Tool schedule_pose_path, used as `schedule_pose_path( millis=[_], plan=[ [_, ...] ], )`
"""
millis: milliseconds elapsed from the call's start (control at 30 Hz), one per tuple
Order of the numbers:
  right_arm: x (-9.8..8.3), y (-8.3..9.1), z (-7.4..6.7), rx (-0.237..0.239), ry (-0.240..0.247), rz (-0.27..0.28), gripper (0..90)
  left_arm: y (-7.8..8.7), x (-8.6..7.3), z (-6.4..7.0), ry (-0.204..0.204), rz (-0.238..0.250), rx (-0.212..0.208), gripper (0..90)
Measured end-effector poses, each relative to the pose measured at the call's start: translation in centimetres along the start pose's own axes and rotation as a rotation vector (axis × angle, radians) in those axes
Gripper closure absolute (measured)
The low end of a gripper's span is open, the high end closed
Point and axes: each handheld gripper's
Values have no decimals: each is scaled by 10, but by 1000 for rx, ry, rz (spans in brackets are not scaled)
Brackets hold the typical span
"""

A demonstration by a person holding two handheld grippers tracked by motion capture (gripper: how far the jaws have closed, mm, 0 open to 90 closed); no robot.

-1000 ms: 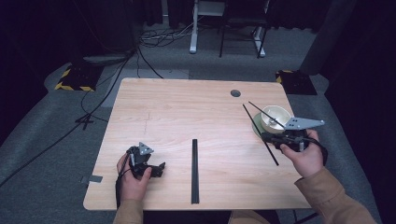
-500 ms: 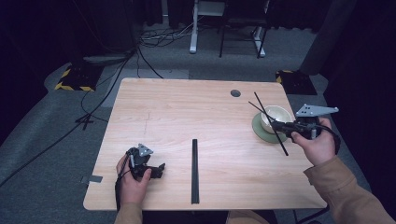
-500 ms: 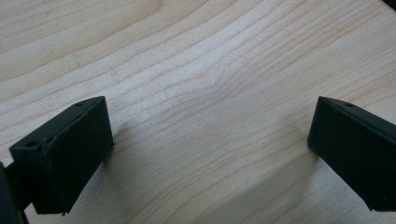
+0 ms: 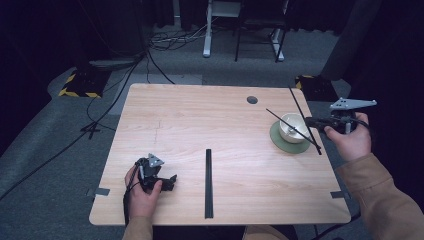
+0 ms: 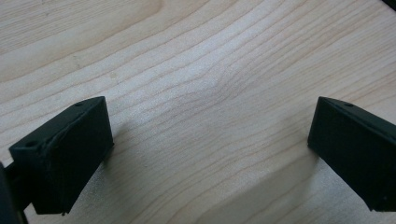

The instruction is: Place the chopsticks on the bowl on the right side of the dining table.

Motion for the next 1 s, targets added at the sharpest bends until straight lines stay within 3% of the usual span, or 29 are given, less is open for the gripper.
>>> schedule_pose_path(
  millis=[267,667,967,1000],
  plan=[
    [3,-4,24,-43,-5,-15,868,0,0,0,0,0,-2,2],
    [-3,-18,56,-71,-12,-46,867,0,0,0,1,0,0,2],
    [-15,-39,68,-69,-25,-87,867,0,0,0,0,0,-2,2],
    [-16,-41,69,-71,-10,-92,868,0,0,0,0,0,-2,2]
  ],
)
Point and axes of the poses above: each handheld gripper's, and its own axes: y roughly backward along the jaws, x roughly out of its top, z roughly to its right, and after that the axes turned 1 degree about -z, right-handed
